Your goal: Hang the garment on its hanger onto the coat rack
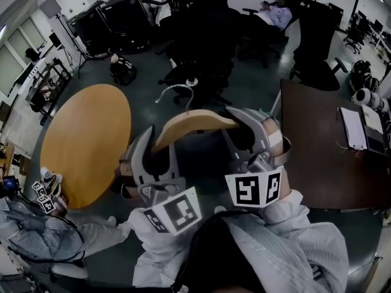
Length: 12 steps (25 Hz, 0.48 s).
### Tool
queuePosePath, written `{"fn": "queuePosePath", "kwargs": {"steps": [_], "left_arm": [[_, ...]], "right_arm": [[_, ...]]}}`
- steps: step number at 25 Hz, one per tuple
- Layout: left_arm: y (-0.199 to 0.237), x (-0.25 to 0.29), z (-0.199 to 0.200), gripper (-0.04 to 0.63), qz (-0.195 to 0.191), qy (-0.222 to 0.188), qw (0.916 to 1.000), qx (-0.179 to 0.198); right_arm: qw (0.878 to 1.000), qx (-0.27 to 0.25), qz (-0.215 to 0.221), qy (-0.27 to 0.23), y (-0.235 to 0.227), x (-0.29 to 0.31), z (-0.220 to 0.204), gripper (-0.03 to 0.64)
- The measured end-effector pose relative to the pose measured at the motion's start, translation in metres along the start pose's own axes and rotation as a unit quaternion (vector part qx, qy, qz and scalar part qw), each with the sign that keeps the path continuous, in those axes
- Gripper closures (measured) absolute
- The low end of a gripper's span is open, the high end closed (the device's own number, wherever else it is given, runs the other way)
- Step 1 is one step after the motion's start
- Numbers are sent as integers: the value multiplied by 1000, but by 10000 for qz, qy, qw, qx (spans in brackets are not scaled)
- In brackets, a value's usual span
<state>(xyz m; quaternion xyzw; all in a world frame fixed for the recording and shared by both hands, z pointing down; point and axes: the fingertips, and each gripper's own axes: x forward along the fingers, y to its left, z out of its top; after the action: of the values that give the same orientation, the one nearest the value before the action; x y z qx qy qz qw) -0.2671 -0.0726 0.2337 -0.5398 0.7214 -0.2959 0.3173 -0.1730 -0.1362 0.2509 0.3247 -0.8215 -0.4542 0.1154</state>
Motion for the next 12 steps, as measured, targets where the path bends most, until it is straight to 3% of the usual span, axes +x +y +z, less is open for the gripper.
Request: {"fn": "queuePosePath", "kwargs": {"steps": [12], "left_arm": [[11,173,-43,480,-637,-815,9945,-140]], "right_arm": [[9941,-171,-720,792,-30,142,-59,545]]}}
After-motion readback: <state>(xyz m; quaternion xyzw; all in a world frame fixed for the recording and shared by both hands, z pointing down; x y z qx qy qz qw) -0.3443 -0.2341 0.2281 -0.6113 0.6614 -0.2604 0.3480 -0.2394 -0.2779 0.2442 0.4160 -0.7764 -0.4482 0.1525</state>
